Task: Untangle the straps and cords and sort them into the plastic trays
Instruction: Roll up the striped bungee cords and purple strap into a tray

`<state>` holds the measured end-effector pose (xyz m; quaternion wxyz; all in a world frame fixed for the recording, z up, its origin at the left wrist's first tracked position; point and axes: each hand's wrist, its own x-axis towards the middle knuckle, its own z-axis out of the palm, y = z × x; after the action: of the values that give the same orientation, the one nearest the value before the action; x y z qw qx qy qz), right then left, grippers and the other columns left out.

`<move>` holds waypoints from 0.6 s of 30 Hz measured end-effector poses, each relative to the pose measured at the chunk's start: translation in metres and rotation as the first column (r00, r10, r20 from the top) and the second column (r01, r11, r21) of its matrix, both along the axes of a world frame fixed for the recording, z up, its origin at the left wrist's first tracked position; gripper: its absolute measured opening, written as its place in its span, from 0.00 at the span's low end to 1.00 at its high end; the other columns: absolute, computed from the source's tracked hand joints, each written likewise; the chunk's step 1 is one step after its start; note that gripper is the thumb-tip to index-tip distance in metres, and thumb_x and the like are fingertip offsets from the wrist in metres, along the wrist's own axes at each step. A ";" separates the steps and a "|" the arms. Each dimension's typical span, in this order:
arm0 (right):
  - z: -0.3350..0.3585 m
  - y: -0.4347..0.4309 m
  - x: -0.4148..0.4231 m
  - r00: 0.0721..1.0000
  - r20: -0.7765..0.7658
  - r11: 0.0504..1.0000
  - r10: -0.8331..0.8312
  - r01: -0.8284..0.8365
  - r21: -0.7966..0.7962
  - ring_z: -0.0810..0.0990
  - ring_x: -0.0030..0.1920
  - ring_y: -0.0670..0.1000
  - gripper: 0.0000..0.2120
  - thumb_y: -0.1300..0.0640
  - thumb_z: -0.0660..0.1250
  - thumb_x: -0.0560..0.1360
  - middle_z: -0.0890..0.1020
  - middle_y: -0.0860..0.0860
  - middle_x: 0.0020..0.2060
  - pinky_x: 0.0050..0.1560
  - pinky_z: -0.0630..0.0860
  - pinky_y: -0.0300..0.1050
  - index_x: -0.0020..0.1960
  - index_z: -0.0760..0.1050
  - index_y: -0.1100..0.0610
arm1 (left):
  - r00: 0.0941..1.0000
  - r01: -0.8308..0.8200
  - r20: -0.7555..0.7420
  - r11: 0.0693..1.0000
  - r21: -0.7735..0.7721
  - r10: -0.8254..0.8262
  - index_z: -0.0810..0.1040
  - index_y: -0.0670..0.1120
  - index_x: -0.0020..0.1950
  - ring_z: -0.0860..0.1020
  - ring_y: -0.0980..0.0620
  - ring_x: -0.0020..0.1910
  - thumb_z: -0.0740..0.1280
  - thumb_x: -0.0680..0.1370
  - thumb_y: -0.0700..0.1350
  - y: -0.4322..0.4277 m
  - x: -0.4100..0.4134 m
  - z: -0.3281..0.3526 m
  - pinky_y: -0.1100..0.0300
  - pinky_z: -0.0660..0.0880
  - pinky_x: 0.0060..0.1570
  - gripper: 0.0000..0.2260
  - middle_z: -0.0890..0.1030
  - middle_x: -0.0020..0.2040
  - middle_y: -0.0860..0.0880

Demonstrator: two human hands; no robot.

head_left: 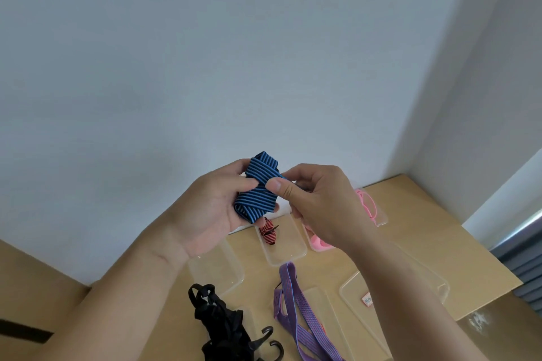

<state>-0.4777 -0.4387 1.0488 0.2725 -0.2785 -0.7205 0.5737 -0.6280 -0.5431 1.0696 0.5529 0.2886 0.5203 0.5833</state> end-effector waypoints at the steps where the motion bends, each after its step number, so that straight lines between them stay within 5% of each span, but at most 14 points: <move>1: 0.000 0.001 -0.001 1.000 0.013 1.000 0.006 -0.006 0.000 0.67 0.26 0.50 0.10 0.45 0.74 0.74 0.73 0.52 0.25 0.29 0.65 0.44 0.42 0.82 0.51 | 1.000 -0.001 0.017 1.000 -0.006 0.001 0.76 0.41 0.63 0.80 0.48 0.42 0.66 0.74 0.45 0.001 0.001 -0.001 0.54 0.75 0.35 0.18 0.83 0.50 0.44; 5: -0.001 0.000 -0.006 1.000 0.024 0.999 0.015 -0.016 0.028 0.68 0.27 0.51 0.12 0.44 0.76 0.72 0.72 0.49 0.24 0.30 0.64 0.44 0.40 0.80 0.52 | 0.993 -0.100 -0.067 0.993 -0.060 0.096 0.76 0.46 0.51 0.73 0.51 0.34 0.71 0.76 0.58 0.008 0.009 -0.006 0.58 0.66 0.29 0.16 0.77 0.43 0.46; 11: 0.005 0.007 0.002 0.994 0.040 0.995 0.098 -0.099 0.006 0.69 0.21 0.42 0.12 0.49 0.74 0.75 0.79 0.47 0.27 0.26 0.66 0.33 0.42 0.81 0.58 | 0.975 -0.075 0.206 0.997 -0.037 0.081 0.77 0.45 0.51 0.67 0.51 0.32 0.70 0.76 0.57 0.005 0.005 -0.008 0.62 0.60 0.23 0.16 0.73 0.37 0.48; 15: 0.004 0.006 0.003 0.988 0.068 0.991 0.135 -0.134 -0.016 0.68 0.23 0.41 0.15 0.47 0.72 0.76 0.79 0.48 0.28 0.27 0.65 0.31 0.40 0.80 0.59 | 0.973 -0.001 0.229 0.999 0.037 -0.008 0.75 0.46 0.49 0.71 0.53 0.28 0.84 0.63 0.53 0.005 0.004 -0.017 0.66 0.62 0.19 0.25 0.74 0.38 0.48; 18: 0.001 0.006 0.000 0.995 0.054 0.996 0.090 -0.088 -0.025 0.67 0.22 0.42 0.14 0.47 0.72 0.76 0.78 0.48 0.26 0.26 0.64 0.32 0.42 0.79 0.58 | 0.974 -0.077 0.216 0.997 0.018 0.071 0.74 0.45 0.47 0.74 0.53 0.31 0.80 0.70 0.49 0.009 0.010 -0.018 0.64 0.70 0.23 0.17 0.73 0.39 0.47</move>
<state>-0.4777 -0.4331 1.0502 0.2236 -0.2647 -0.7330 0.5854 -0.6178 -0.5341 1.0520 0.5798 0.2115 0.4601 0.6382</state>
